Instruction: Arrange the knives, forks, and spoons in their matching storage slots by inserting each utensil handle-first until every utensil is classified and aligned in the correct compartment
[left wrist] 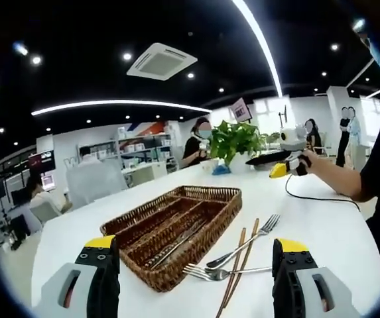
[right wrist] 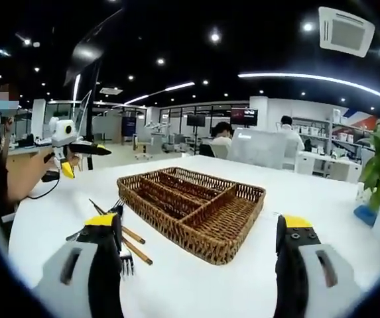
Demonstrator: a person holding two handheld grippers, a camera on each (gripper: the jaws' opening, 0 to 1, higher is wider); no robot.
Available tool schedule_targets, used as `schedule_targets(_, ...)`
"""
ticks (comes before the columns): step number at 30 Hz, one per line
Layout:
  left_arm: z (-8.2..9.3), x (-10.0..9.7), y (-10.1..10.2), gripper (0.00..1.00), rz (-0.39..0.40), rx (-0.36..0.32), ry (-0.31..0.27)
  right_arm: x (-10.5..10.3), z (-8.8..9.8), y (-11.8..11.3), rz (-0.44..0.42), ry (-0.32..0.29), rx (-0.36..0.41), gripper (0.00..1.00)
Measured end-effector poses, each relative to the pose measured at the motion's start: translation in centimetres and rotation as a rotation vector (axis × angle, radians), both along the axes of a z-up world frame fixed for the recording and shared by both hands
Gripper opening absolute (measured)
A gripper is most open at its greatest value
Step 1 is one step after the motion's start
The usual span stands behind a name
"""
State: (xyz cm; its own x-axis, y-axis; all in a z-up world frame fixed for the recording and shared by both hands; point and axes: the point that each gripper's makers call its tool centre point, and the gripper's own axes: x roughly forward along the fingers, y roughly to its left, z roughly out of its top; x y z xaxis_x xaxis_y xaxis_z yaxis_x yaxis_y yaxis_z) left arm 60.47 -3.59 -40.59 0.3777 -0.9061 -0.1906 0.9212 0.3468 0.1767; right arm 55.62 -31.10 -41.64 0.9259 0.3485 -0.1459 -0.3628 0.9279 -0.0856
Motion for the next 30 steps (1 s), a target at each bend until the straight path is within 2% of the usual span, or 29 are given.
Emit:
schedule_targets(4, 1.7, 0.7, 0.1, 1.00, 0.004, -0.001, -0.020, -0.2, 0.3, -0.2, -0.002, -0.010, 0.007, 1.00)
schedule_targets(7, 2.5, 0.6, -0.2, 1.00, -0.030, -0.004, -0.027, -0.3, 0.4, -0.2, -0.004, -0.015, 0.009, 1.00)
schedule_targets(9, 2.3, -0.1, -1.0, 1.00, -0.095, 0.021, -0.027, -0.3, 0.5, -0.2, -0.002, -0.016, 0.007, 1.00)
schedule_targets(11, 2.3, 0.1, -1.5, 1.00, -0.103, 0.031, -0.038, -0.3, 0.5, -0.1, 0.001, -0.019, 0.006, 1.00)
schedule_targets(12, 2.0, -0.1, -2.0, 1.00, -0.127, 0.052, -0.034, -0.3, 0.5, -0.1, 0.002, -0.019, 0.006, 1.00)
schedule_targets(14, 1.9, -0.5, -2.7, 1.00, -0.162, 0.050, -0.021, -0.3, 0.4, -0.1, 0.003, -0.019, 0.007, 1.00)
schedule_targets(18, 2.1, 0.4, -3.9, 1.00, -0.152, 0.039, -0.011, -0.3, 0.2, -0.1, 0.003, -0.012, 0.008, 1.00)
schedule_targets(21, 2.1, 0.0, -5.2, 1.00, -0.175, 0.021, -0.011, -0.3, 0.2, -0.1, 0.004, -0.012, 0.010, 1.00)
schedule_targets(25, 0.5, -0.5, -6.6, 1.00, -0.243, 0.104, -0.035, -0.2, 0.4, -0.3, 0.001, -0.018, 0.018, 1.00)
schedule_targets(28, -0.7, 0.1, -6.2, 1.00, -0.265, 0.206, -0.054, -0.1, 0.4, -0.4, -0.001, -0.019, 0.024, 1.00)
schedule_targets(30, -0.1, 0.8, -6.4, 1.00, -0.244, 0.171, -0.052, -0.1, 0.3, -0.4, -0.001, -0.018, 0.022, 1.00)
